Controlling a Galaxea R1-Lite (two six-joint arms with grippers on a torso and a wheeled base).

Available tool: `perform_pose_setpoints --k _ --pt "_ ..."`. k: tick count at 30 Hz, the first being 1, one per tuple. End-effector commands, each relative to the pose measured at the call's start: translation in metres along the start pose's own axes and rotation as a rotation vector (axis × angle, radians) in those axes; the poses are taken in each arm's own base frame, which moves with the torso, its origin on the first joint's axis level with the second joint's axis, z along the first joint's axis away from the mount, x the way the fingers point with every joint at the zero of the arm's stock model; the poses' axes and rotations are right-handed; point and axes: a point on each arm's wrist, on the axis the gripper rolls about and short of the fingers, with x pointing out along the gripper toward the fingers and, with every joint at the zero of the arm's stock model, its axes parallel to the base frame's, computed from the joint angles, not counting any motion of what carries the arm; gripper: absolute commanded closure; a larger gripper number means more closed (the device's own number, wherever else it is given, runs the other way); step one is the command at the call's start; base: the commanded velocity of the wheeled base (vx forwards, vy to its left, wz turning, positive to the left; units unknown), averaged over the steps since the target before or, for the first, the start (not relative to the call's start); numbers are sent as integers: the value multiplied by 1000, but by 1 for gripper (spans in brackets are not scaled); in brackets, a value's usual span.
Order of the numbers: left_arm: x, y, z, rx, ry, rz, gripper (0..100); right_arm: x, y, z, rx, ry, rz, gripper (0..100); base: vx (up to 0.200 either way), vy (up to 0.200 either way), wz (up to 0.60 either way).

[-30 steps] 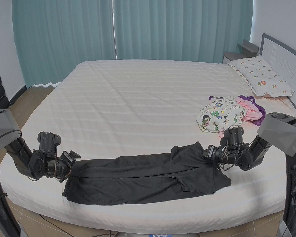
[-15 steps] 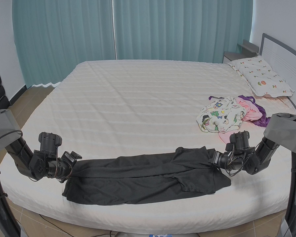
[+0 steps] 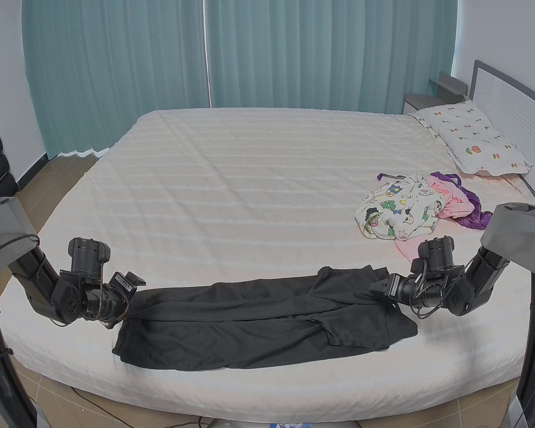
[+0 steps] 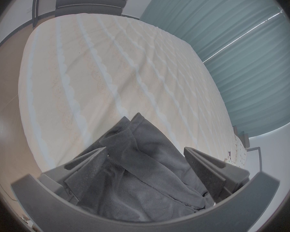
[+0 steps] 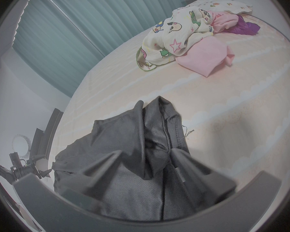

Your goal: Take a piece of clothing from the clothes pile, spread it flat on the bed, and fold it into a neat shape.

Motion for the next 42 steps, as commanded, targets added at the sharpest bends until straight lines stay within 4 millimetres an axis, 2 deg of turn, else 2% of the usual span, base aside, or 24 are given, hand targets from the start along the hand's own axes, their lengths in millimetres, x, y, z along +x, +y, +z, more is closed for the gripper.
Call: perform_pose_setpoints --k 1,2,7,12,17,23,42 --pt "-2 0 7 -12 -21 -6 0 -8 4 7 4 -22 11 0 0 0 0" --pt "-1 -4 17 -9 -50 -22 0 -15 2 11 33 -37 4 0 0 0 0" --pt "4 -14 32 76 -91 -49 0 -20 0 5 96 -34 -22 0 0 0 0" --pt "24 -21 41 159 -97 -60 0 -26 3 -9 207 -16 -55 0 0 0 0" --pt "41 -24 43 206 -68 -59 0 -32 0 -17 239 -15 -55 0 0 0 0" --pt "47 -21 37 220 36 -110 0 -37 -7 -23 257 -9 -24 0 0 0 0" --pt "58 -10 32 242 63 -74 0 -39 -5 -28 247 -18 -2 0 0 0 0"
